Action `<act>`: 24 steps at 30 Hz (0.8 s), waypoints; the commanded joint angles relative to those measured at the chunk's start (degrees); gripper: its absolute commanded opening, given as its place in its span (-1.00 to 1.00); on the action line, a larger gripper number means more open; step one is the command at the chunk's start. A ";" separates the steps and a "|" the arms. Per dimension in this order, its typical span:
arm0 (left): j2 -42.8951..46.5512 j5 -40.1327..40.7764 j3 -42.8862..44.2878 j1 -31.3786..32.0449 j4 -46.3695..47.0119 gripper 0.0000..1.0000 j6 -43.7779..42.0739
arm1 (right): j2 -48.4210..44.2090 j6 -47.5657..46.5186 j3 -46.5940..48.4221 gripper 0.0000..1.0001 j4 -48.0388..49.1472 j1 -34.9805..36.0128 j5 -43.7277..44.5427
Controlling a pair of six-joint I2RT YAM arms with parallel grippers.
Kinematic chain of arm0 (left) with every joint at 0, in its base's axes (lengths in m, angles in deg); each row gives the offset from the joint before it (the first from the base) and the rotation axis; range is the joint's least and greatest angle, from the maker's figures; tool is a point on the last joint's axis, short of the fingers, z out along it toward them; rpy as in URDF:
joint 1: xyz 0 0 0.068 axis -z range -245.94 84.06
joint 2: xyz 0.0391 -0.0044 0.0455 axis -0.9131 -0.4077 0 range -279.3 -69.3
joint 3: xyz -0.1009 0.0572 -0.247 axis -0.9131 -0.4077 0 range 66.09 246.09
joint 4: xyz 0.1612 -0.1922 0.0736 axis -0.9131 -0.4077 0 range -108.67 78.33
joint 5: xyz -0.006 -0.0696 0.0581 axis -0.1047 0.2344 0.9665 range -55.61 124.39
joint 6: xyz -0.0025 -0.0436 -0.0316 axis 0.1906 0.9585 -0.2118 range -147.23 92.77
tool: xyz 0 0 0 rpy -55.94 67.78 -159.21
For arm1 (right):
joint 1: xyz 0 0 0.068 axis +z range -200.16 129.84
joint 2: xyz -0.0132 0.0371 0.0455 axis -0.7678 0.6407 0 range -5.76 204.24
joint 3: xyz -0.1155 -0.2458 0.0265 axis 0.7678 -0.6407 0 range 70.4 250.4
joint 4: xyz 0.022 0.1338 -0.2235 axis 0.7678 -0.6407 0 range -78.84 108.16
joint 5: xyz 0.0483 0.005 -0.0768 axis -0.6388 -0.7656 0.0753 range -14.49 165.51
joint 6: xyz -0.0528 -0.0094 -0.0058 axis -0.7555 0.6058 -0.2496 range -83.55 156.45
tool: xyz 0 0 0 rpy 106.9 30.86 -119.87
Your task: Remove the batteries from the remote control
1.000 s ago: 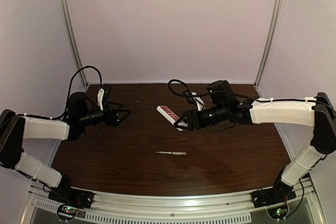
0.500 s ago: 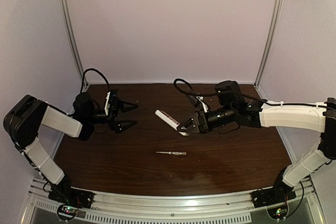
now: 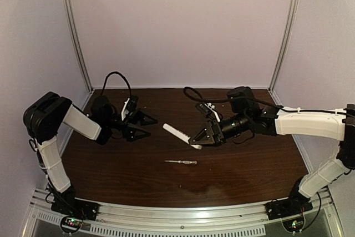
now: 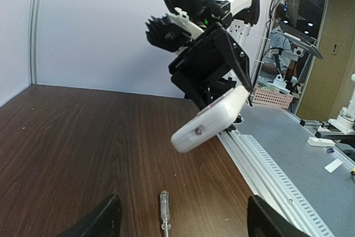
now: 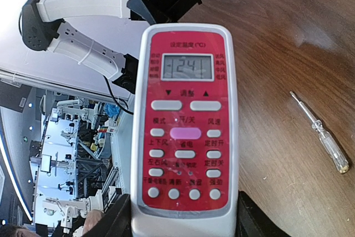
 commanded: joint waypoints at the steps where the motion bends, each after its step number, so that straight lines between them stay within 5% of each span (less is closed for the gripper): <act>1: -0.16 -1.21 2.25 1.02 25.93 0.55 2.20 | 2.82 0.88 2.08 -0.20 0.84 0.52 -2.71; 7: 0.95 2.57 5.61 1.13 15.90 0.55 -0.99 | 6.48 0.21 5.89 -0.21 -0.51 0.75 -2.26; 13: 9.23 12.62 6.43 1.90 -18.11 0.55 -28.22 | 7.72 0.36 6.91 -0.20 0.47 0.80 -2.83; 18: 10.24 6.53 4.00 2.19 -17.99 0.55 -31.89 | 8.66 0.89 8.13 -0.20 1.45 0.77 -4.69; 24: 10.74 5.19 5.60 3.44 -30.62 0.47 -42.33 | 10.69 2.80 8.86 -0.21 4.69 0.77 -9.24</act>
